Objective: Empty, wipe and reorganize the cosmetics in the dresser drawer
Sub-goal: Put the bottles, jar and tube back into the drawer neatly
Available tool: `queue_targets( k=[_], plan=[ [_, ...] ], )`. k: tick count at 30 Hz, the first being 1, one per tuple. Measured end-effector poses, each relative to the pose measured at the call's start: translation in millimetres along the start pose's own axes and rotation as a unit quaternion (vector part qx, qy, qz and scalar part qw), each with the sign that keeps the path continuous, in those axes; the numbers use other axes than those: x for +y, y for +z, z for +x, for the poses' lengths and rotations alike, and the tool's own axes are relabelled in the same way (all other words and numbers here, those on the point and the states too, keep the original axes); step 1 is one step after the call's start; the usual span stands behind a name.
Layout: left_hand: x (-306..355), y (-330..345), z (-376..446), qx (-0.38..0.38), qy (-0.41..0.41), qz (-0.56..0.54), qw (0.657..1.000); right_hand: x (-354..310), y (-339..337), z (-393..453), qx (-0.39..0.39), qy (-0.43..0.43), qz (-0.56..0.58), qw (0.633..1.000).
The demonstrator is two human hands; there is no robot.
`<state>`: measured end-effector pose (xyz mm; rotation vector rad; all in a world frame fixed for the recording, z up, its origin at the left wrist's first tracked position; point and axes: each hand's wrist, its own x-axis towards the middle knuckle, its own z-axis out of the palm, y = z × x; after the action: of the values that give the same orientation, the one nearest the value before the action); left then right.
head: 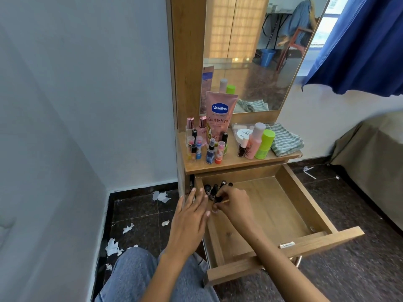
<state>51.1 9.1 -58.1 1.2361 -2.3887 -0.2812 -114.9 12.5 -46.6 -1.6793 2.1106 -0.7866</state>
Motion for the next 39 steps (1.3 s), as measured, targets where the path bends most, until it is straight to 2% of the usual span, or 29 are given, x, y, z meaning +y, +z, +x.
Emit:
queue_targets(
  k=[10,17,19,25,33,36,39],
  plan=[
    [1,-1,3,-0.035,0.011,0.024,0.999,-6,13,6,0.022,-0.075,-0.009,0.997],
    [7,-7,5,-0.049,0.016,0.035,0.998,1,9,3,0.023,-0.060,-0.023,0.998],
    [9,-8,8,-0.058,0.023,0.039,0.997,1,0,0,0.055,-0.044,-0.037,0.997],
    [13,-11,16,-0.070,0.021,0.048,0.996,-15,-39,8,0.224,-0.016,0.000,0.974],
    [15,-10,18,-0.106,0.008,0.082,0.991,-31,-60,56,0.216,0.044,-0.112,0.969],
    [16,-12,18,-0.112,0.004,0.089,0.990,-34,-62,62,0.220,0.058,-0.109,0.968],
    [17,-12,18,-0.121,0.000,0.094,0.988,-34,-62,63,0.260,0.037,-0.100,0.960]
  ],
)
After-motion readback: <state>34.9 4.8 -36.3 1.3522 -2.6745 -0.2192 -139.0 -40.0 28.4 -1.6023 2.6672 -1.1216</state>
